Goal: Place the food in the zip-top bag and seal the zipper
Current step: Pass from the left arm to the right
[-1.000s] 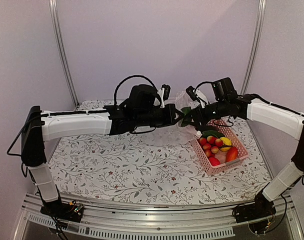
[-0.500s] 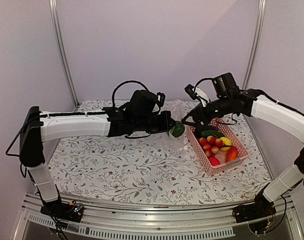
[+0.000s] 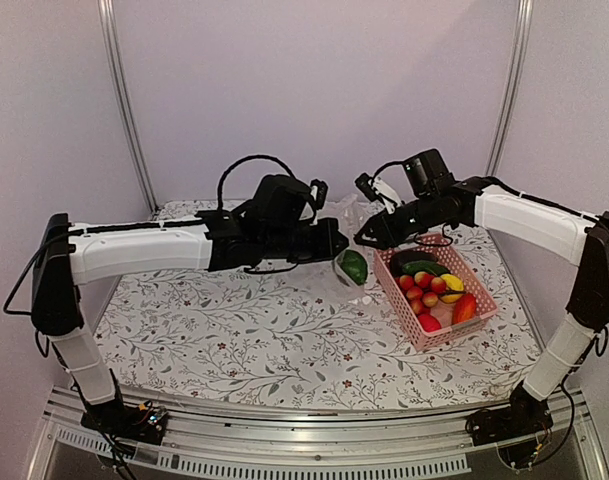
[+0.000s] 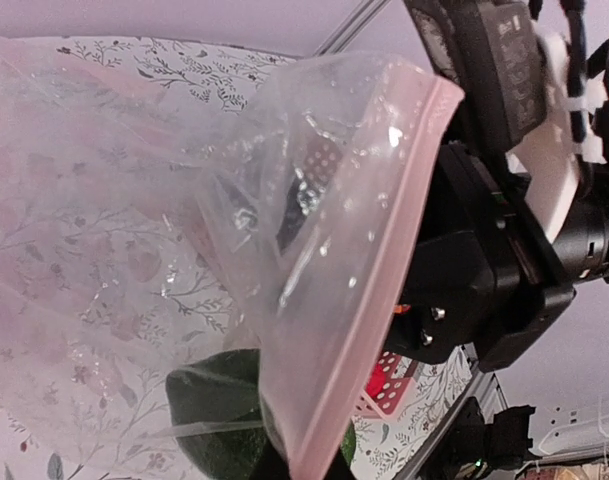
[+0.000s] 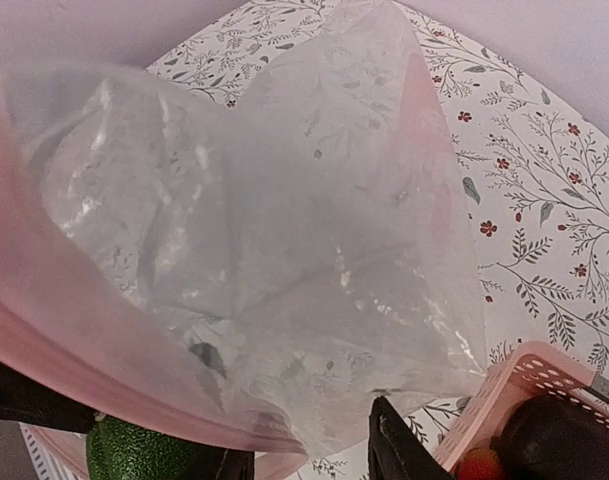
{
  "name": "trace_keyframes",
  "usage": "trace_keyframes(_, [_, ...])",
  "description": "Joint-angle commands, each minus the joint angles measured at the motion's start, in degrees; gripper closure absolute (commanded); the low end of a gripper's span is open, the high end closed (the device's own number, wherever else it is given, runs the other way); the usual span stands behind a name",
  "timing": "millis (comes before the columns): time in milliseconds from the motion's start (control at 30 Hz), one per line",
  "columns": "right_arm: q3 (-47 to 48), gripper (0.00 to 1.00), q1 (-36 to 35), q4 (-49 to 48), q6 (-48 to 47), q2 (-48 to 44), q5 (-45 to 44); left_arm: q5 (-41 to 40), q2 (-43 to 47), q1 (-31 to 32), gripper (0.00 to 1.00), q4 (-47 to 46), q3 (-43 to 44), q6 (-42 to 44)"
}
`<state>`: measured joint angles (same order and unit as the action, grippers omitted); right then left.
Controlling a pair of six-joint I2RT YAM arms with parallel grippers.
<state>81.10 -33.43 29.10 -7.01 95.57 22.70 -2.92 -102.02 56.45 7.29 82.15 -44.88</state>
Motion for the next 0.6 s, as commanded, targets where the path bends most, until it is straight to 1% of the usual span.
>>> trace_keyframes(0, [2.13,0.67,-0.23,-1.09,0.81,1.51,2.2,-0.73,1.92,-0.21,1.0,1.2,-0.41,1.5])
trace_keyframes(67, [2.13,0.78,-0.23,-0.79,1.0,1.97,2.27,-1.45,1.73,-0.26,1.0,1.67,-0.41,1.55])
trace_keyframes(133, [2.13,0.86,-0.23,0.21,1.52,1.8,2.7,-3.23,1.5,-0.2,1.0,3.06,-0.21,1.4])
trace_keyframes(233, [1.95,1.0,-0.24,2.78,2.53,-0.02,4.96,-11.11,0.39,-0.25,0.86,9.02,1.76,1.1])
trace_keyframes(333, [1.19,1.0,-0.28,5.0,4.15,-2.86,7.25,-21.29,-1.23,0.14,0.74,16.6,5.24,1.09])
trace_keyframes(367, [1.12,1.0,-0.24,5.68,4.75,-3.56,7.62,-23.58,-1.64,0.52,0.71,18.53,6.47,1.2])
trace_keyframes(433, [0.34,1.0,-0.22,5.55,6.43,-4.83,7.83,-26.79,-2.04,2.25,0.68,20.18,8.09,1.99])
trace_keyframes(567, [0.63,1.0,0.17,6.14,10.39,-4.7,8.1,-30.69,-1.61,5.94,0.66,20.85,9.04,3.07])
